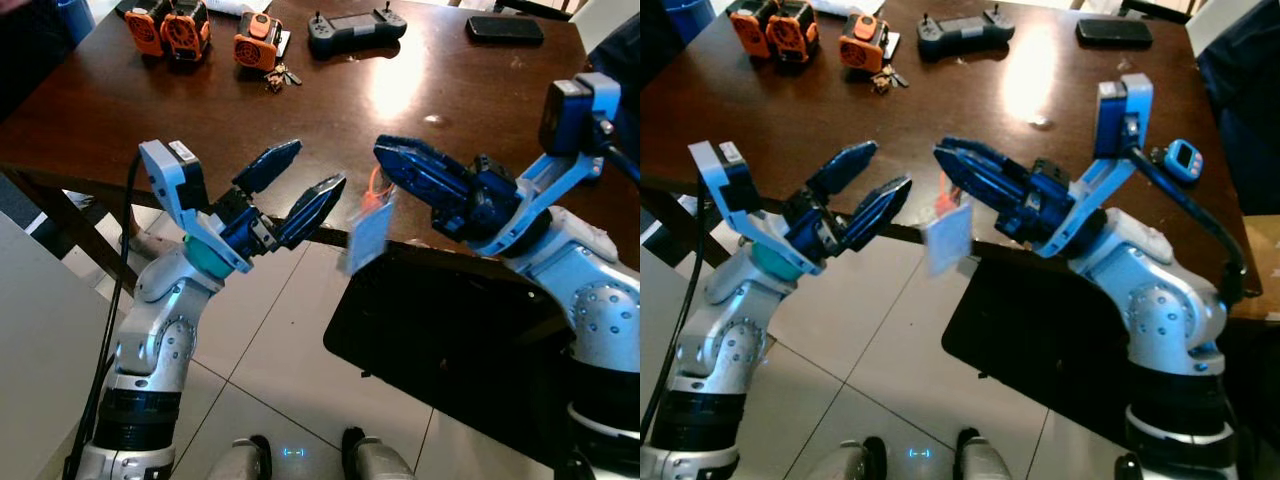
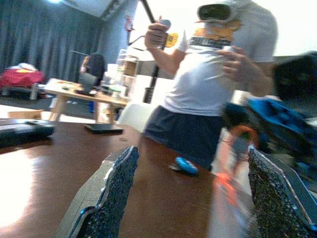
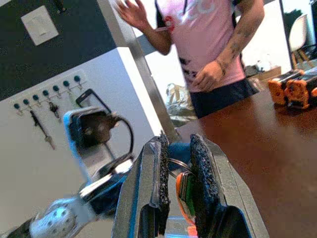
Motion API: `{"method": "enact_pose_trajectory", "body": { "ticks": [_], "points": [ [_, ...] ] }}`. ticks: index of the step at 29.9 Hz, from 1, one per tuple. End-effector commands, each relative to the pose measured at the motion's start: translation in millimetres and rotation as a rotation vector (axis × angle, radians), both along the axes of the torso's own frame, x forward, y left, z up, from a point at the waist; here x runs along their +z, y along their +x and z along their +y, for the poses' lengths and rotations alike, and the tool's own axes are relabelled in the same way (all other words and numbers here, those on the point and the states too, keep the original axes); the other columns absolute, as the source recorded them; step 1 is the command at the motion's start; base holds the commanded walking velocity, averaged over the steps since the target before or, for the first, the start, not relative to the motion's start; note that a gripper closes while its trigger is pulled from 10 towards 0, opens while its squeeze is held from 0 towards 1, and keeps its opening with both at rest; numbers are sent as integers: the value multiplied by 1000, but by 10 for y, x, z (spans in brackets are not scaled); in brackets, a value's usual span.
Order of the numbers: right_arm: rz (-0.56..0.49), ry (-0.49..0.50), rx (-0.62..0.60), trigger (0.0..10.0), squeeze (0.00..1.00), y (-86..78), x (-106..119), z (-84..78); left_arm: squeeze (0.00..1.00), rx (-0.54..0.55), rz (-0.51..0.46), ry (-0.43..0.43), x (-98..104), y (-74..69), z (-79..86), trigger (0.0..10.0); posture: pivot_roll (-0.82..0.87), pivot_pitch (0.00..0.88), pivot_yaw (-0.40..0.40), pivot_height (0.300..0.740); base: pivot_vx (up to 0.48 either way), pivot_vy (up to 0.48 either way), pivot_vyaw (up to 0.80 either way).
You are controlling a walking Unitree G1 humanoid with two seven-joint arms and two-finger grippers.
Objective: Hang keys on a hook
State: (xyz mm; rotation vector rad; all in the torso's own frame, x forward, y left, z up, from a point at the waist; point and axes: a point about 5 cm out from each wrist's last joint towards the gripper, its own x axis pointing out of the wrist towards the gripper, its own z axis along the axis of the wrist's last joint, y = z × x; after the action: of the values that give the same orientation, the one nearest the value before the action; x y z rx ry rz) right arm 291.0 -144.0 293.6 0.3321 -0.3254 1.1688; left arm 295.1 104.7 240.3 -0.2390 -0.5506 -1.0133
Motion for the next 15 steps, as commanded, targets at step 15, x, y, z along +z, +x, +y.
{"method": "enact_pose_trajectory", "body": {
  "ticks": [15],
  "points": [
    [-39, 70, -106, 10000, 0, 87, 225, -80, 0, -105, -7, 107, -164, -174, -199, 10000, -93, 134, 46, 740, 0, 0, 0]
  ]
}}
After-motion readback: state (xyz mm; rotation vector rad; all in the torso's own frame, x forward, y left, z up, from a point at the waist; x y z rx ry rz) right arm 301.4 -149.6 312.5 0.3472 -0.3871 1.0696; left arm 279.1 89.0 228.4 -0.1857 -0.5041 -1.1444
